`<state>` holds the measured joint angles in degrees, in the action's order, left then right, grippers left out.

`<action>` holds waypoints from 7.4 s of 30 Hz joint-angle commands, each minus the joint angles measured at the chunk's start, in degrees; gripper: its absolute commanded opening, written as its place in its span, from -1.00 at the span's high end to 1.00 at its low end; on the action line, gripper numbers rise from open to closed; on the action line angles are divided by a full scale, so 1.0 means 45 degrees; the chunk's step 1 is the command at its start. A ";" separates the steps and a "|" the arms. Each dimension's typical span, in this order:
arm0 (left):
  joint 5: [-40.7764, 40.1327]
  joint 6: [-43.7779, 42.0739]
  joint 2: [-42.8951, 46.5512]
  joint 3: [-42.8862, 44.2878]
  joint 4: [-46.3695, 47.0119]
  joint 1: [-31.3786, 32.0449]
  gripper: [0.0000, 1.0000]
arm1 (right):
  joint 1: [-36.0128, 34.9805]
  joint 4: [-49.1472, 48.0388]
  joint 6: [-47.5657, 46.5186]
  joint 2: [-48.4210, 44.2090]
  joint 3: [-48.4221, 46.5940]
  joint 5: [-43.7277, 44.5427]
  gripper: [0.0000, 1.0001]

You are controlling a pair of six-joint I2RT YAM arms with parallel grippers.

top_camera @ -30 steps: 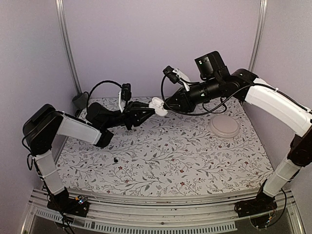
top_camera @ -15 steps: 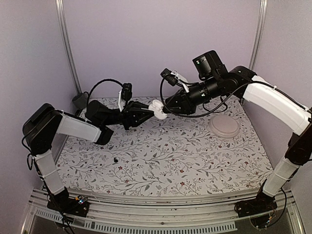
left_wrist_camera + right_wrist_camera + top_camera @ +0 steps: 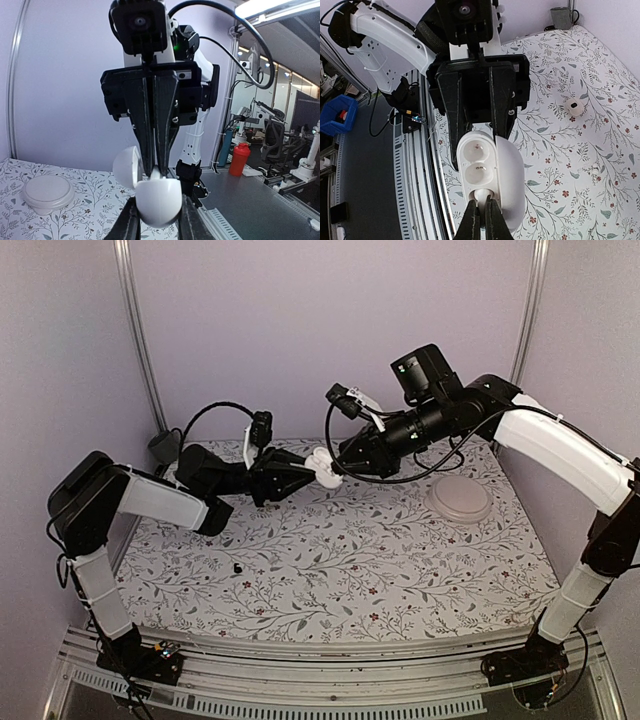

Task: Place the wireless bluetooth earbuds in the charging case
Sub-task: Pick up the left earbud from the right side groove of the charging case, then place the left earbud in the left side groove of the charging case, then pick up the right earbud from the center of the board.

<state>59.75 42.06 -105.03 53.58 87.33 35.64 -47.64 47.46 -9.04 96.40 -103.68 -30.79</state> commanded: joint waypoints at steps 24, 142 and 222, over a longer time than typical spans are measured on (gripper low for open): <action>0.0727 0.0400 -0.0287 0.0477 0.3791 -0.0274 1.00 | -0.0122 -0.2794 0.0813 -0.1427 0.1046 -0.0688 0.95; -0.2655 -0.4219 0.2627 -0.0487 -0.0478 0.0342 1.00 | -0.1497 -0.1964 0.1077 0.0804 -0.0276 0.3952 0.86; -0.4986 -0.3601 0.4976 -0.5186 0.1343 -0.2284 1.00 | 0.2169 -0.6206 0.5378 0.5593 0.1208 0.4245 0.39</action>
<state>37.85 26.26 -85.17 31.75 87.29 26.94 -39.16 20.82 12.97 112.53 -92.92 -14.59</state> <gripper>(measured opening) 0.224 0.319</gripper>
